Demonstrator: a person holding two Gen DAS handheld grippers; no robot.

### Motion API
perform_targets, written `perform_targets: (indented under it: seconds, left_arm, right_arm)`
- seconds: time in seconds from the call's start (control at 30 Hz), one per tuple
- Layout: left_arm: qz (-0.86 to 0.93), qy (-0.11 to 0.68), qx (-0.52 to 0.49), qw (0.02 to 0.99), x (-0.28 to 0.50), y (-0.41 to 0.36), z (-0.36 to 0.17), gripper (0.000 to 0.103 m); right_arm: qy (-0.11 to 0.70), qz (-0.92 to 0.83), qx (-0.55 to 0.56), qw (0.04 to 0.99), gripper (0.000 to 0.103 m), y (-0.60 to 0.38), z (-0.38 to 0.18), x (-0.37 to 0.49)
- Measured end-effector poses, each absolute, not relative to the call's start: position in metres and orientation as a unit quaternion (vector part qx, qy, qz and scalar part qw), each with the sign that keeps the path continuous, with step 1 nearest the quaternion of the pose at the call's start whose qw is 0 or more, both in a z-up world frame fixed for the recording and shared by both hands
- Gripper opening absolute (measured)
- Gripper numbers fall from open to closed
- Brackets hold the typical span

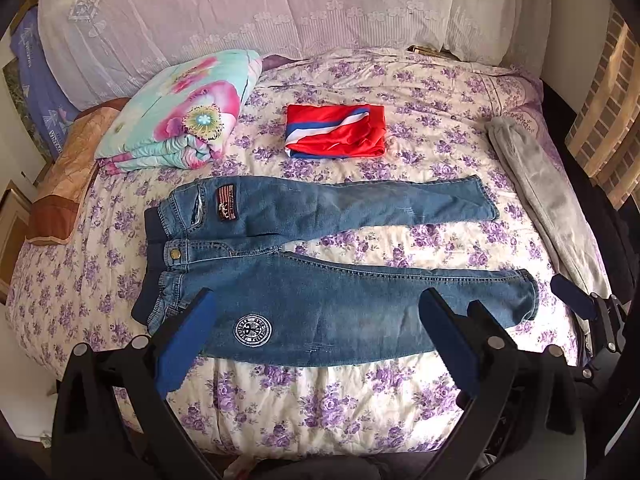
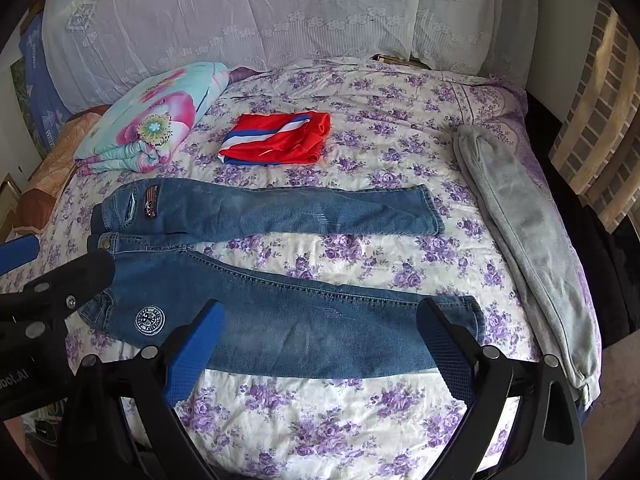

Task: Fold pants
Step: 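Grasp the dark waistband of the blue jeans with the left tool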

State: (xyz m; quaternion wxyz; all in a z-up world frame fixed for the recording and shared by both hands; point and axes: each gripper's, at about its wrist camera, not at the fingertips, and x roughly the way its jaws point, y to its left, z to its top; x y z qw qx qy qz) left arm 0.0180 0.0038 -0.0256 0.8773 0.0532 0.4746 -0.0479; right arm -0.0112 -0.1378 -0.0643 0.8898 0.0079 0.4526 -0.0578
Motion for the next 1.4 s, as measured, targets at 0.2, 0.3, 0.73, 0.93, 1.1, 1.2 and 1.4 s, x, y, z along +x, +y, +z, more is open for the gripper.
perform_targets:
  seconds: [0.2,0.3,0.73,0.93,1.1,1.2,1.4]
  left_arm:
    - [-0.047,0.480,0.052,0.874,0.019,0.005,-0.030,0.098]
    - [-0.029,0.499,0.036,0.865,0.032,0.020,-0.039,0.098]
    - [0.165,0.619,-0.174,0.748,0.052,0.271,-0.155,0.098]
    - [0.138,0.640,-0.276,0.703,0.069,0.295,-0.211,0.098]
    - [0.128,0.651,-0.265,0.700,0.089,0.289,-0.234,0.094]
    - [0.103,0.667,-0.273,0.685,0.099,0.289,-0.243,0.035]
    - [0.095,0.627,-0.302,0.712,0.084,0.302,-0.215,0.022]
  right_arm:
    - [0.460,-0.056,0.008,0.886,0.097,-0.140,-0.066,-0.008]
    - [0.469,-0.056,0.012,0.882,0.097,-0.145,-0.070,-0.002]
    - [0.527,-0.145,0.055,0.835,0.097,-0.235,-0.132,0.016]
    - [0.536,-0.162,0.080,0.825,0.097,-0.251,-0.137,0.017]
    - [0.536,-0.171,0.075,0.824,0.097,-0.257,-0.134,0.013]
    - [0.538,-0.184,0.080,0.819,0.097,-0.269,-0.134,0.007]
    - [0.534,-0.185,0.105,0.818,0.097,-0.308,-0.136,-0.024]
